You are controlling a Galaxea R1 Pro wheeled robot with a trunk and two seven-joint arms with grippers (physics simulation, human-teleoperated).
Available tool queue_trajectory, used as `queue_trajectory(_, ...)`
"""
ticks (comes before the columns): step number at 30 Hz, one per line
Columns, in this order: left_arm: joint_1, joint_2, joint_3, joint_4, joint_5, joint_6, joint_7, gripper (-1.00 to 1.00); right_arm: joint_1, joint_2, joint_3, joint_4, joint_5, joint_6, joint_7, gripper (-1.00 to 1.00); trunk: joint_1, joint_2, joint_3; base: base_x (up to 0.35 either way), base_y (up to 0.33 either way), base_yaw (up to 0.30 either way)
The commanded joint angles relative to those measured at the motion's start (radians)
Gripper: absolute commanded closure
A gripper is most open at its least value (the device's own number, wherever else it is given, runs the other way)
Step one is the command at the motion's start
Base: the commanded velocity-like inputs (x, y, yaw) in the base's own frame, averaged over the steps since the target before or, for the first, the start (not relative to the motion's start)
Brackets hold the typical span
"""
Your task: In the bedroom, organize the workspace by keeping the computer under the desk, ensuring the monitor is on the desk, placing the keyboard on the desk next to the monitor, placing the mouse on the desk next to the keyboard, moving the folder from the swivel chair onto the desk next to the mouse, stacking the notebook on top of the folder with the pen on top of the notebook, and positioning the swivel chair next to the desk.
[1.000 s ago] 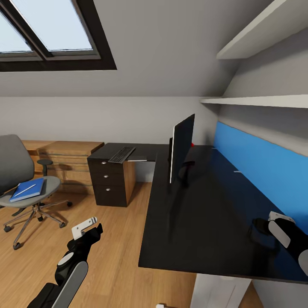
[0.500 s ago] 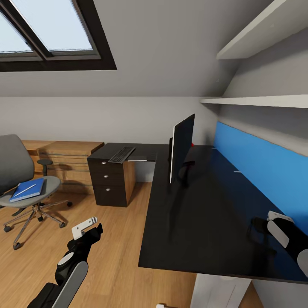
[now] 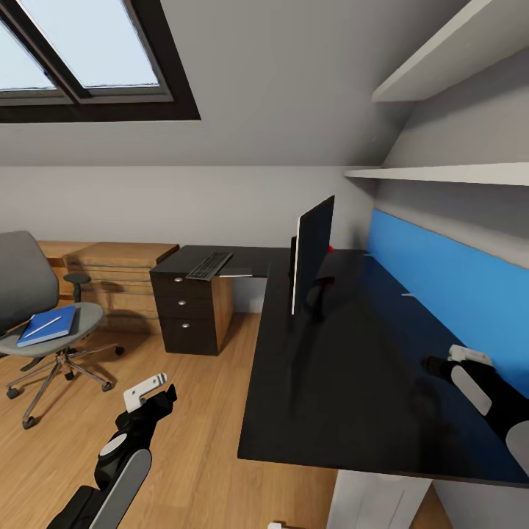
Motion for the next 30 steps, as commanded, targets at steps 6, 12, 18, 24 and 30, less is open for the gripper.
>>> queue_trajectory(6,-0.001,0.001,-0.002,-0.001,0.005,0.003,0.008,-1.00,-0.001,-0.002,0.008,-0.014,-0.014,0.002,-0.012,1.00,0.000,-0.001,-0.001,0.000,0.000,0.000)
queue_trajectory(12,-0.001,0.002,-0.002,0.002,0.006,0.004,0.007,-1.00,-0.001,-0.001,0.011,-0.023,-0.015,0.003,-0.012,1.00,0.000,-0.001,-0.001,0.000,0.000,0.000)
queue_trajectory(18,-0.001,0.002,-0.004,0.006,0.005,0.005,0.006,-1.00,0.004,0.013,0.014,-0.142,-0.017,0.035,-0.021,1.00,0.000,-0.001,-0.001,0.000,0.000,0.000)
queue_trajectory(24,-0.001,0.004,-0.005,0.006,0.004,0.006,0.005,-1.00,0.063,0.095,0.037,-0.375,-0.017,0.088,-0.199,1.00,0.000,-0.001,-0.001,-0.129,0.020,0.000)
queue_trajectory(30,-0.001,0.004,-0.007,0.006,0.003,0.006,0.005,-1.00,0.134,0.203,0.084,-0.531,-0.023,0.111,-0.281,1.00,0.000,-0.001,-0.001,-0.292,0.141,0.000)
